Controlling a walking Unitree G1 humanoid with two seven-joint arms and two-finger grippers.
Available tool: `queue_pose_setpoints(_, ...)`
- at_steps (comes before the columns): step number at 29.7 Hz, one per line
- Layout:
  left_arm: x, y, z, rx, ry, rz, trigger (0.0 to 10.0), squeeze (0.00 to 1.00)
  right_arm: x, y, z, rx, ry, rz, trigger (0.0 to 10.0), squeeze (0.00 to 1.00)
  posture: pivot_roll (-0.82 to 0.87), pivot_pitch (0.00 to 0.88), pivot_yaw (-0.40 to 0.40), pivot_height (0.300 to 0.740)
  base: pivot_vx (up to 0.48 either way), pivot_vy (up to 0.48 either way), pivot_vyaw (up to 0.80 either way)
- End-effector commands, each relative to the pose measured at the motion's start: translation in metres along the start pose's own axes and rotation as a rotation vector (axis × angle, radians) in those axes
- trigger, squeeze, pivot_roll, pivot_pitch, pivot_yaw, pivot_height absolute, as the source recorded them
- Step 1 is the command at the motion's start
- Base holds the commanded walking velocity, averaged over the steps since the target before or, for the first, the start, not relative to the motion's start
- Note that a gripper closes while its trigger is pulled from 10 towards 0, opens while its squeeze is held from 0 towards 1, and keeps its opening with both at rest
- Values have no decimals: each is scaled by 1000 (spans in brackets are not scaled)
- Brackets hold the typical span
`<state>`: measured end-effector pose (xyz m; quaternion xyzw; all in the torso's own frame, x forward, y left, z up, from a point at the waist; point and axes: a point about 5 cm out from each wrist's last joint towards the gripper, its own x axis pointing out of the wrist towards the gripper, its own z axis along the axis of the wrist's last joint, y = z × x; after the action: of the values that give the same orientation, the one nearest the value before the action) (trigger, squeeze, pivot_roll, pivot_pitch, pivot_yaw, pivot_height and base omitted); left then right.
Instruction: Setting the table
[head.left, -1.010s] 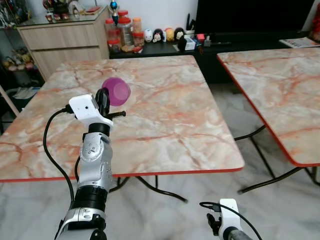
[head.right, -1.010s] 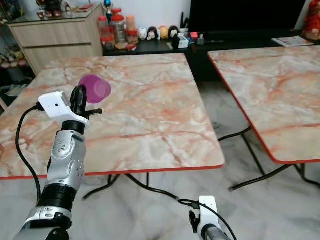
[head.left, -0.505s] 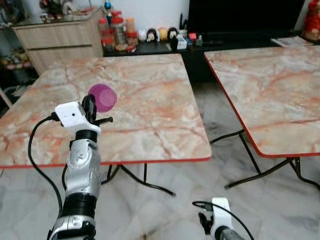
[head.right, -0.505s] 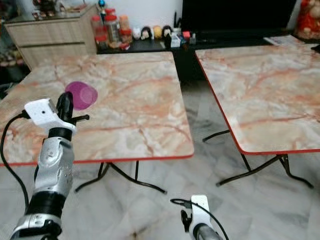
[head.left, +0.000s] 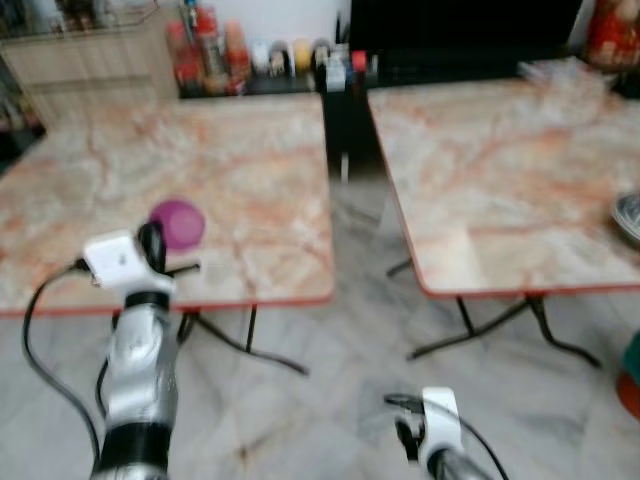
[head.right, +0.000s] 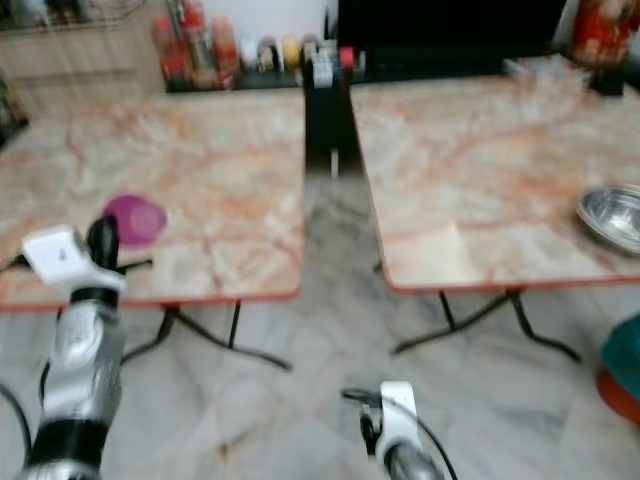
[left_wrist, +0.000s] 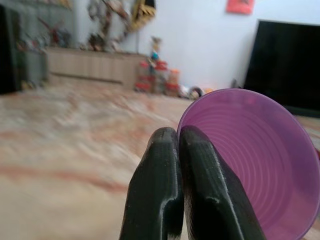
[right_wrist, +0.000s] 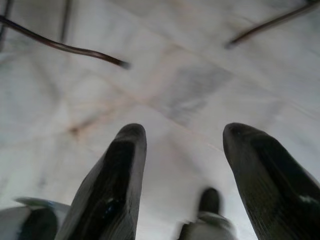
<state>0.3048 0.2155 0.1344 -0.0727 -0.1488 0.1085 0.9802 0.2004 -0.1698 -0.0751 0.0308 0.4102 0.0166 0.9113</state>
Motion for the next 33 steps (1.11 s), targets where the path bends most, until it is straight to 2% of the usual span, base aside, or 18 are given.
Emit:
queue_pose_setpoints(1, 2, 2, 5, 18, -18, -2, 10000, 0, 1, 1, 4, 12, -14, -1, 10000, 0, 28, 0, 49, 740, 0, -480, 0)
queue_pose_setpoints(3, -12, 14, -10, 44, 41, 28, 10000, 0, 0, 1, 2, 16, -11, -3, 10000, 0, 26, 7, 52, 740, 0, -480, 0)
queue_pose_setpoints(4, -12, 14, -10, 44, 41, 28, 10000, 0, 0, 1, 2, 16, -11, -3, 10000, 0, 26, 7, 52, 740, 0, -480, 0)
queue_pose_setpoints(5, -22, 21, -18, 56, 73, 49, 10000, 0, 0, 1, 1, 18, -9, -5, 10000, 0, 27, 9, 51, 740, 0, -480, 0)
queue_pose_setpoints(11, -32, 27, -25, 71, 104, 69, 10000, 0, -1, -1, -1, 19, -7, -9, 10000, 0, 32, 15, 49, 740, 0, -480, 0)
queue_pose_setpoints(12, -40, 32, -31, 87, 136, 78, 10000, 0, -1, -1, -1, 21, -8, -10, 10000, 0, 31, 15, 50, 740, 0, -480, 0)
queue_pose_setpoints(21, -58, 44, -48, 129, 218, 91, 10000, 0, -1, -1, -1, 23, -12, -11, 10000, 0, 34, 20, 52, 740, 0, -480, 0)
queue_pose_setpoints(26, -74, 49, -82, 160, 432, 47, 10000, 0, -1, 0, -1, 24, -10, -10, 10000, 0, 33, 19, 54, 740, 0, -138, 0)
queue_pose_setpoints(29, -90, 51, -107, 124, 591, 28, 10000, 0, 0, 1, -1, 29, -11, -10, 10000, 0, 26, 17, 59, 740, 0, 0, 0)
queue_pose_setpoints(31, -93, 53, -110, 125, 613, 34, 10000, 0, 0, 1, -1, 29, -12, -11, 10000, 0, 26, 17, 59, 740, 0, 0, 0)
queue_pose_setpoints(32, -99, 56, -118, 130, 676, 46, 10000, 0, 0, 1, -1, 31, -12, -12, 10000, 0, 24, 15, 61, 740, 0, 0, 0)
queue_pose_setpoints(33, -99, 56, -118, 130, 676, 46, 10000, 0, 0, 1, -1, 31, -12, -12, 10000, 0, 24, 15, 61, 740, 0, 0, 0)
